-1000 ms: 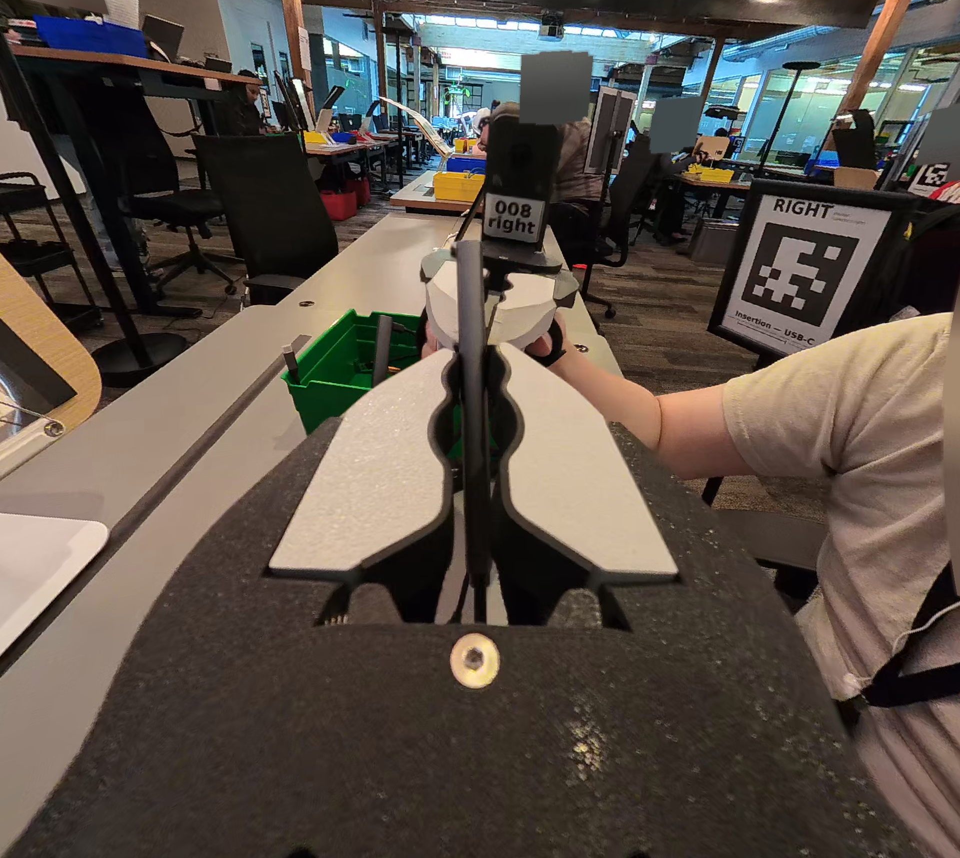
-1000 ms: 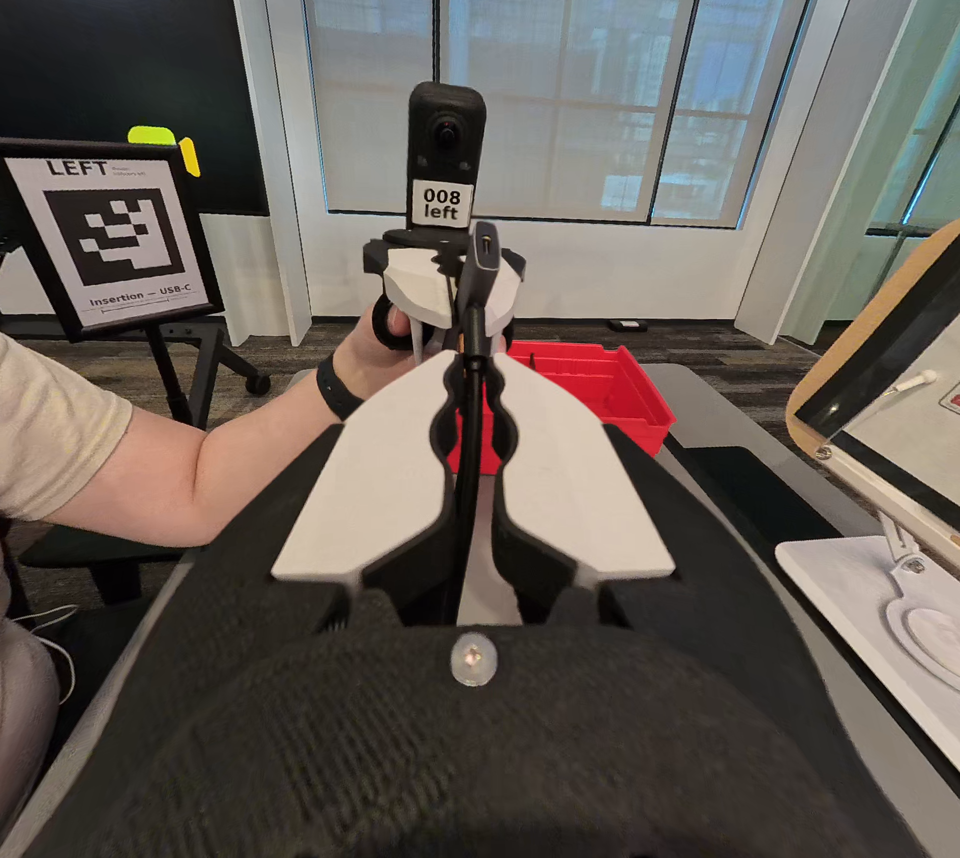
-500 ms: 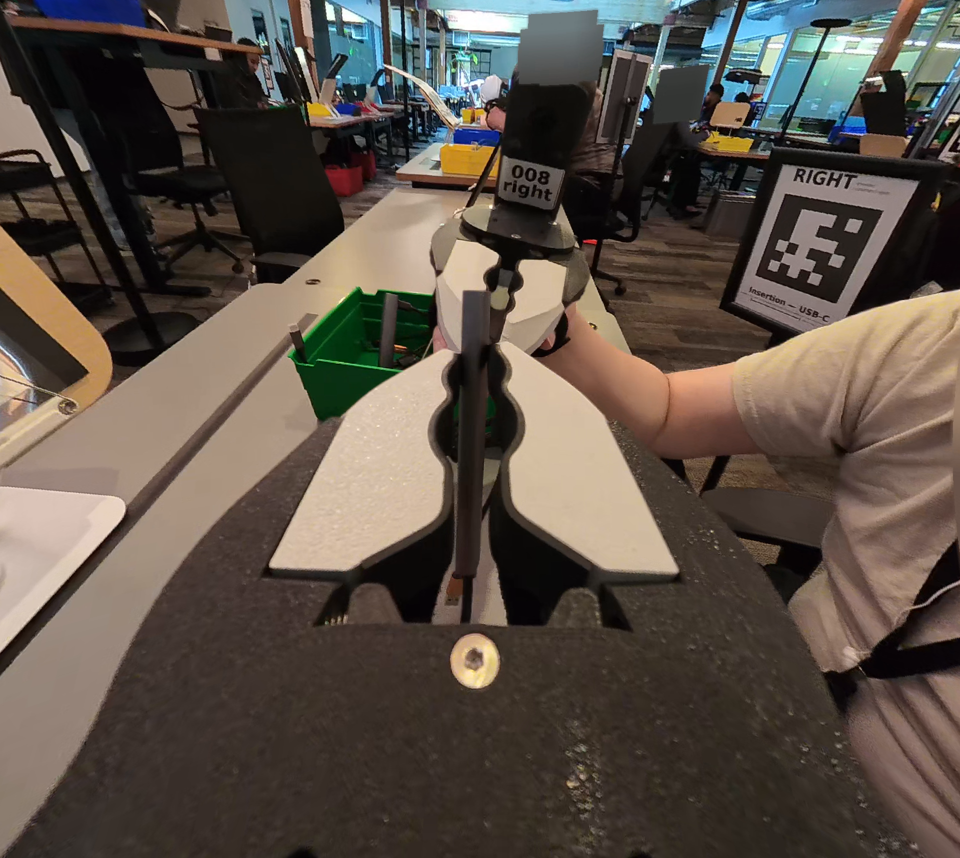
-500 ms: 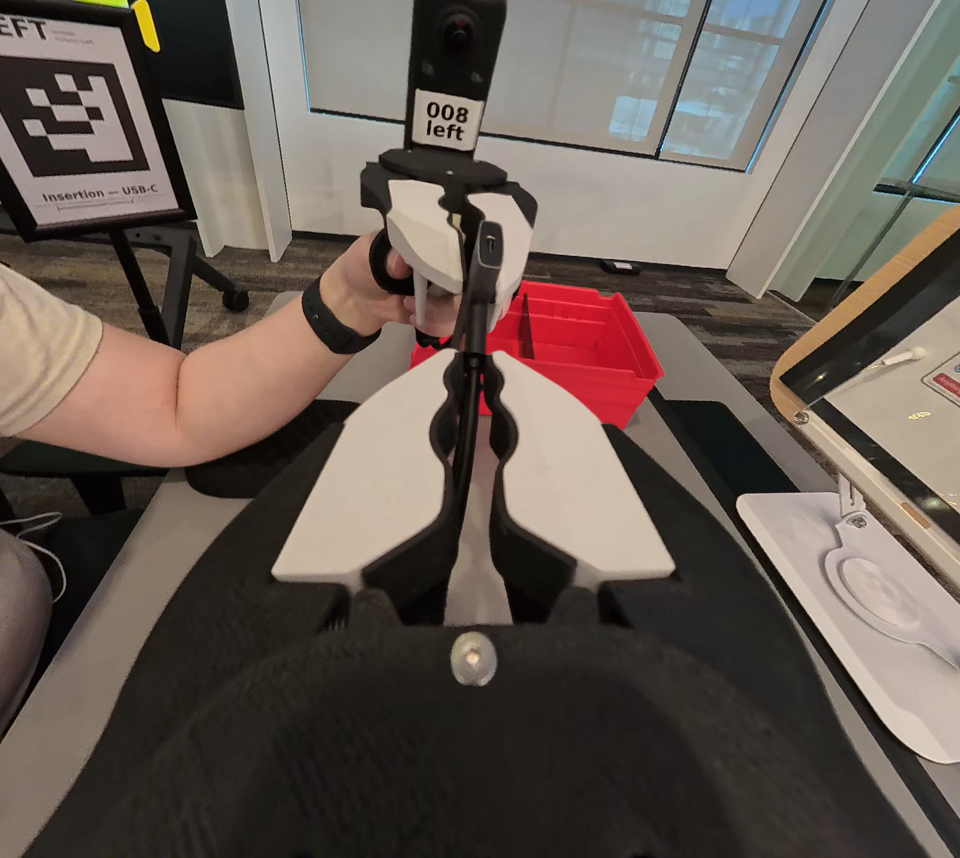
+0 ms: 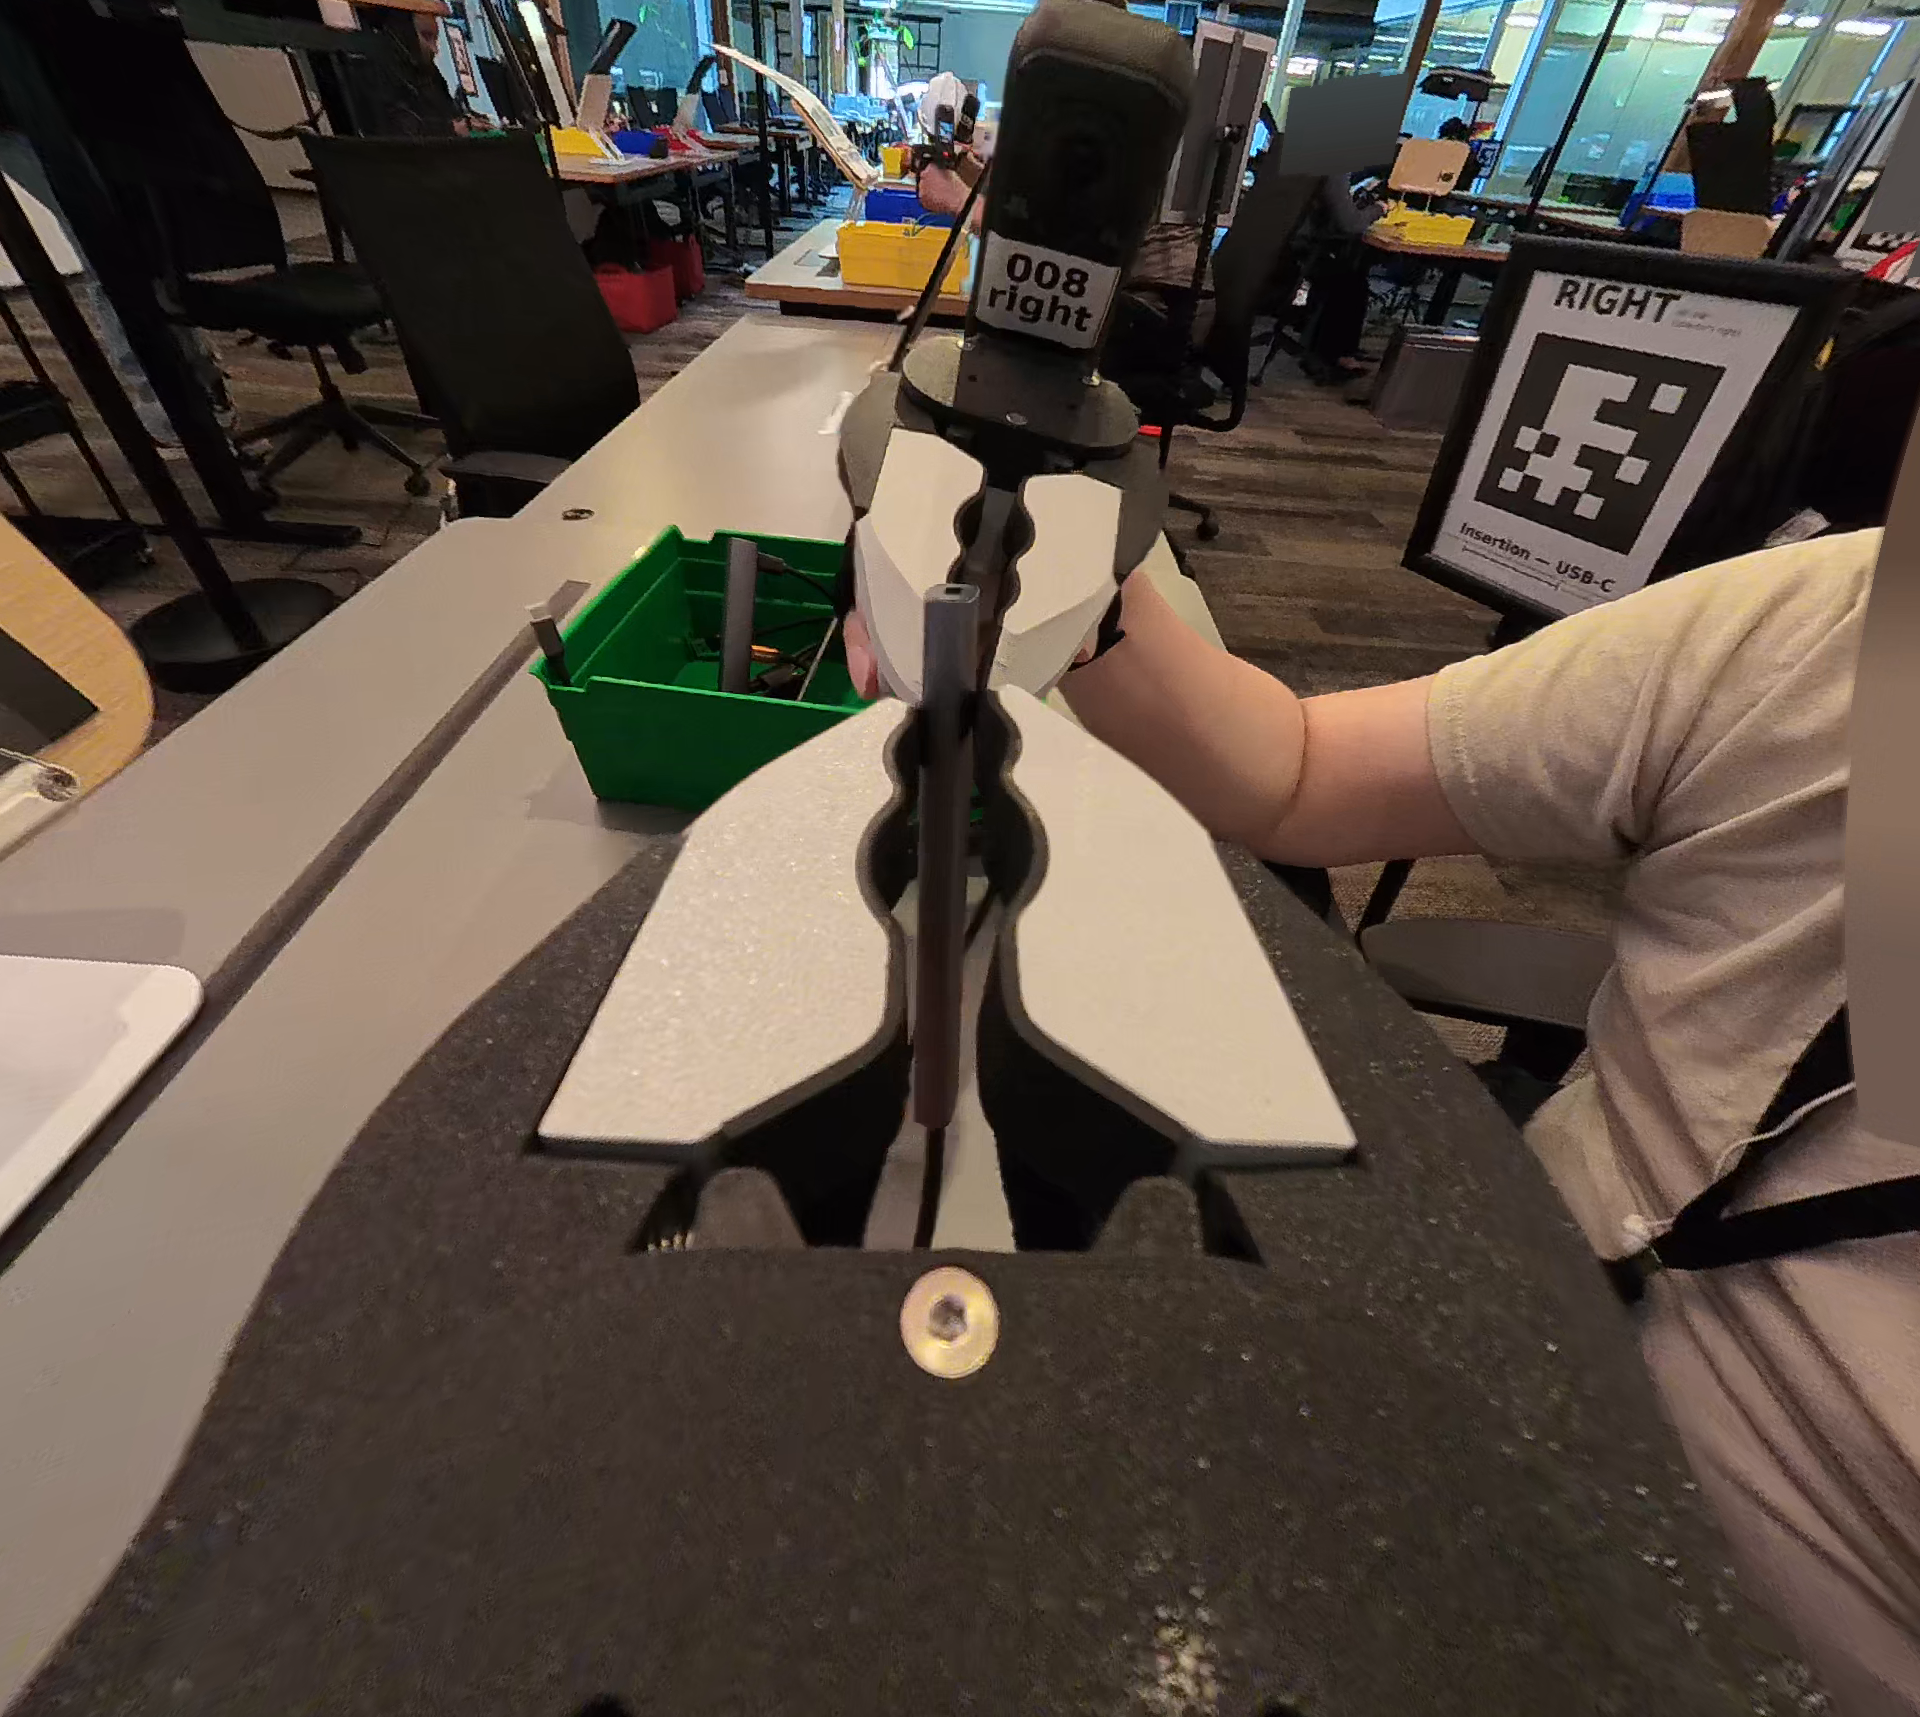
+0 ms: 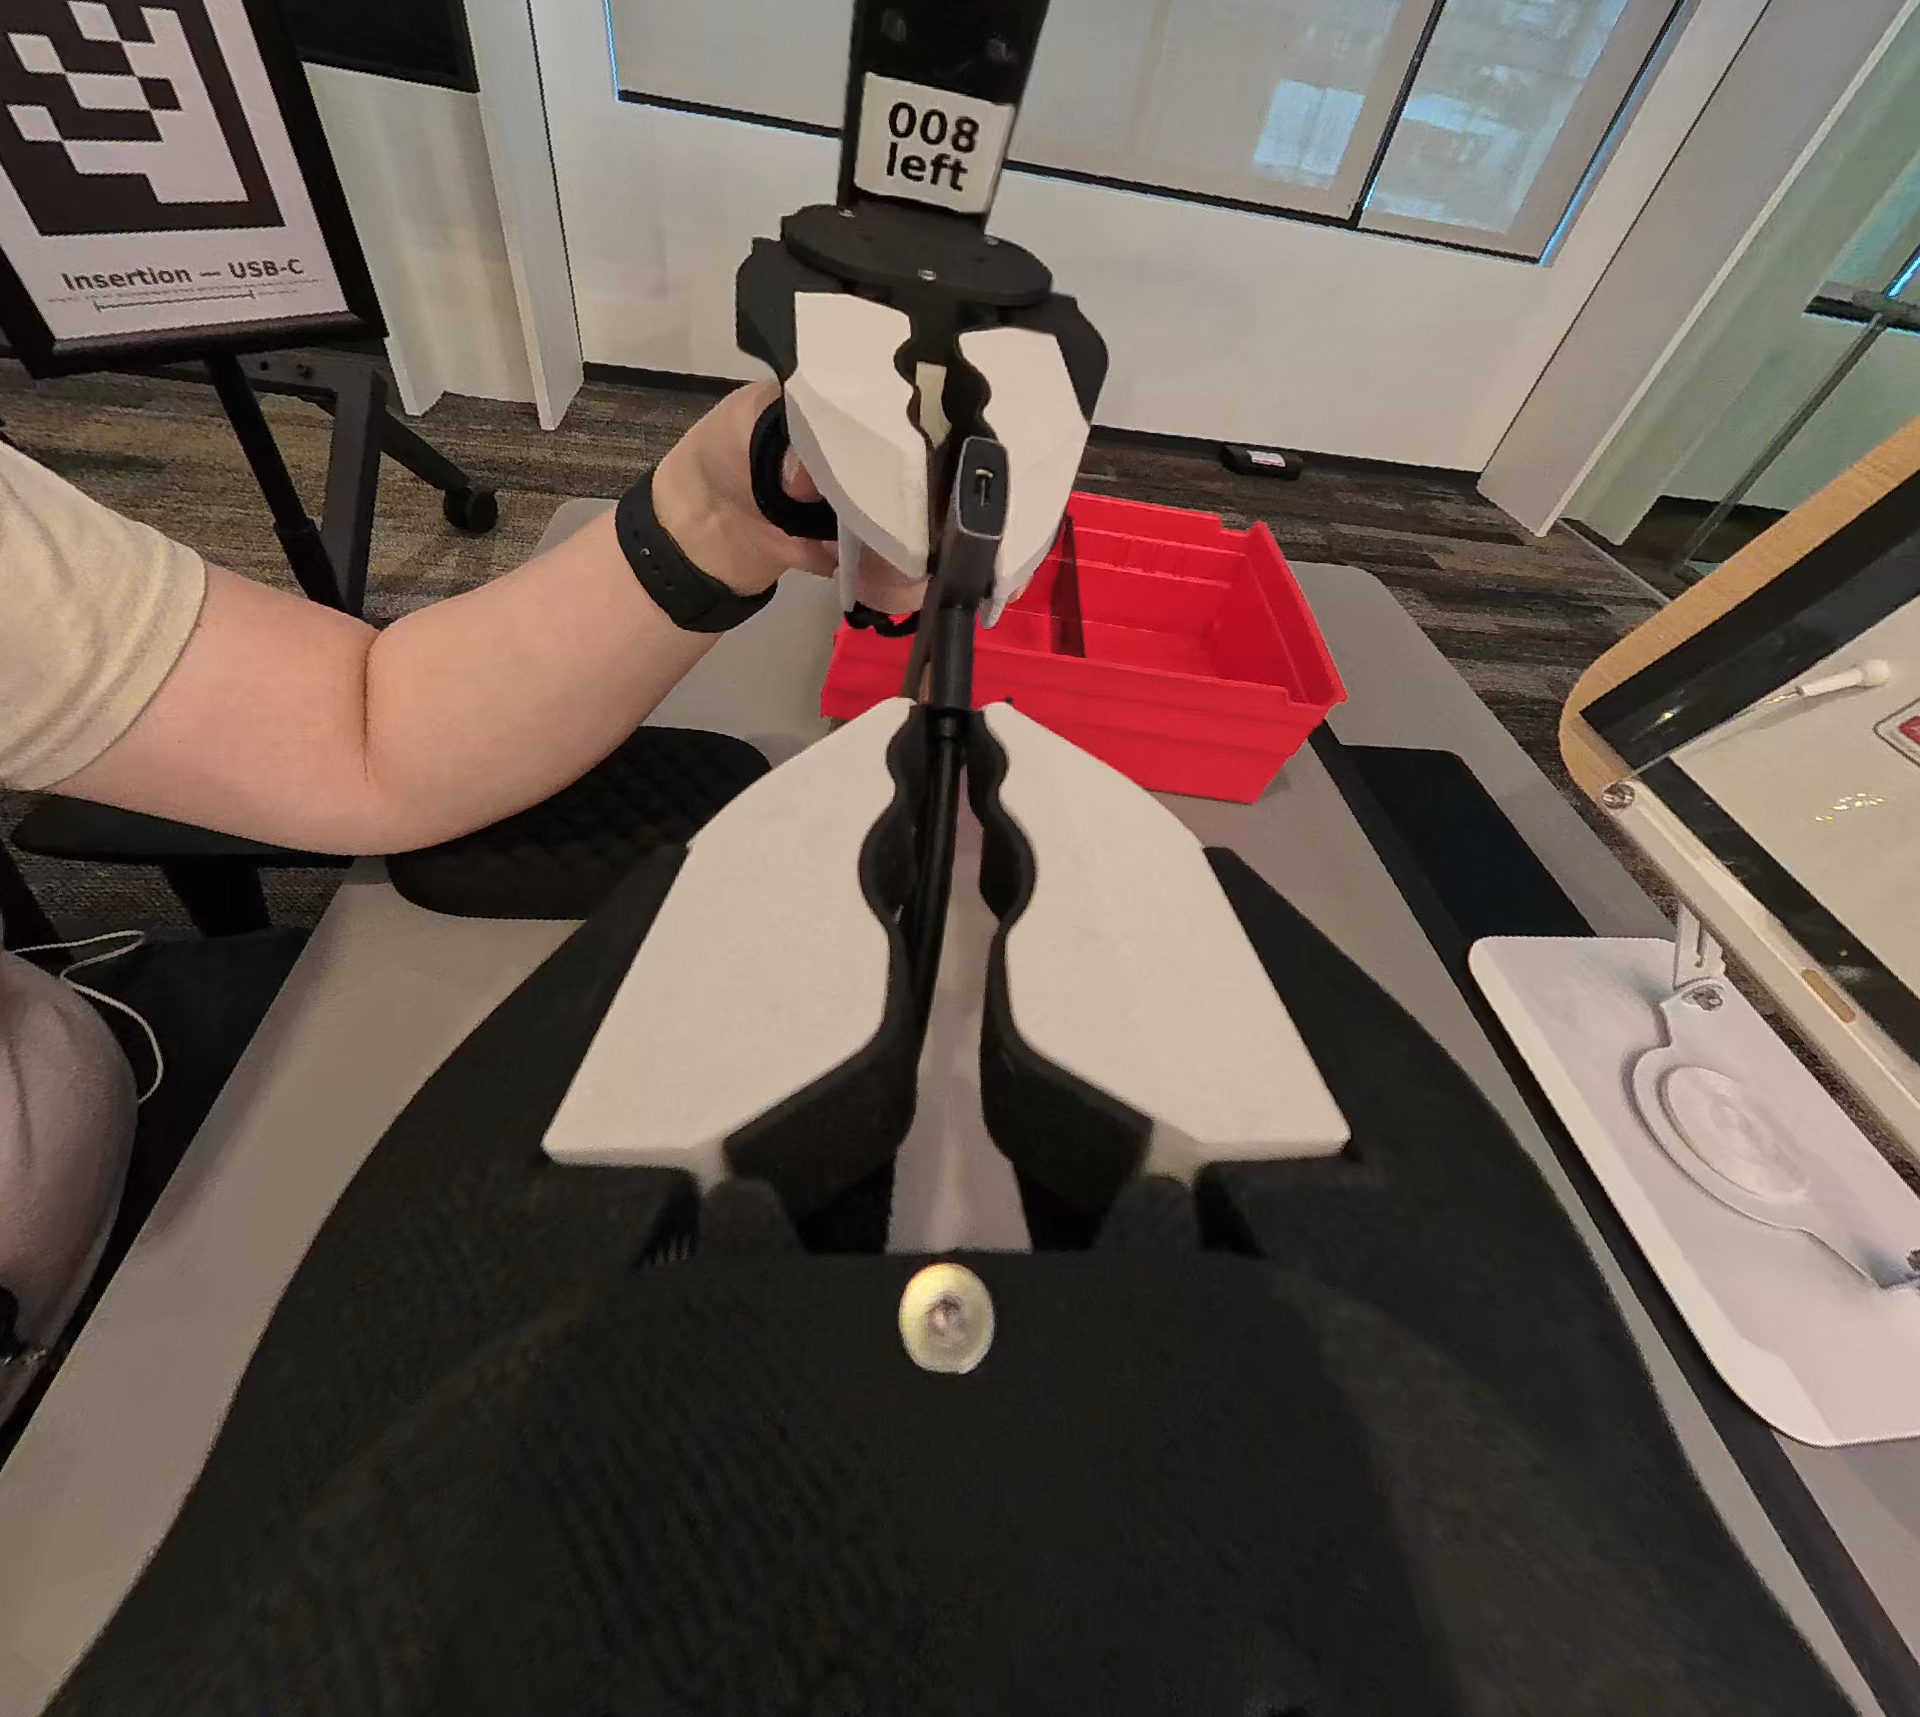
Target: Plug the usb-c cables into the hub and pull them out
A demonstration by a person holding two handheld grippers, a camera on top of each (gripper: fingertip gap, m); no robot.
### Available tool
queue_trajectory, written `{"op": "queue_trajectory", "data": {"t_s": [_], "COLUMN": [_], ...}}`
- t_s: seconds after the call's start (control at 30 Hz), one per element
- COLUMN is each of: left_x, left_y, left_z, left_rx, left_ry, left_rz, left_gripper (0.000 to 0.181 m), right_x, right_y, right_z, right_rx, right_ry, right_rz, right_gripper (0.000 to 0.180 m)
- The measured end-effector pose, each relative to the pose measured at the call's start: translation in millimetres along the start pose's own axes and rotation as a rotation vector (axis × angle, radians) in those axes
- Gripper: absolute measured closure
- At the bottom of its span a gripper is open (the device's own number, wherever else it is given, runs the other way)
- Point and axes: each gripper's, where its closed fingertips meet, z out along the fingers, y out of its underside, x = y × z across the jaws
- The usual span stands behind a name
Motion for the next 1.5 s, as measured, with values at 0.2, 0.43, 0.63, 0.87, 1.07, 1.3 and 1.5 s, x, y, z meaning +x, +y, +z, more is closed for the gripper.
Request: {"op": "queue_trajectory", "data": {"t_s": [0.2,0.43,0.63,0.87,1.07,1.3,1.5], "left_x": [-2.2,-5.3,-24.7,-58.9,-67.7,-68.6,-76.4], "left_y": [-3.6,0.9,2.6,40.3,70.6,91.2,100.1], "left_z": [-3.7,-7.1,-11.1,-15.4,-7.4,-1.2,-1.8], "left_rx": [0.024,-0.008,0.041,-0.003,-0.113,-0.177,-0.186], "left_ry": [0.034,0.020,-0.046,-0.028,-0.024,0.023,-0.008], "left_rz": [-0.116,-0.133,-0.157,-0.411,-0.497,-0.575,-0.592], "left_gripper": [0.173,0.173,0.174,0.174,0.172,0.172,0.172], "right_x": [0.4,-0.8,10.0,27.8,32.4,28.1,32.5], "right_y": [-5.1,1.6,19.4,56.4,80.7,101.9,111.0], "right_z": [2.5,8.9,14.4,29.4,35.7,35.0,40.2], "right_rx": [0.074,0.087,0.098,0.084,0.055,-0.044,-0.040], "right_ry": [-0.020,-0.107,-0.187,-0.246,-0.297,-0.323,-0.302], "right_rz": [0.037,0.189,0.420,0.702,0.831,0.824,0.846], "right_gripper": [0.170,0.172,0.172,0.173,0.172,0.173,0.173]}}
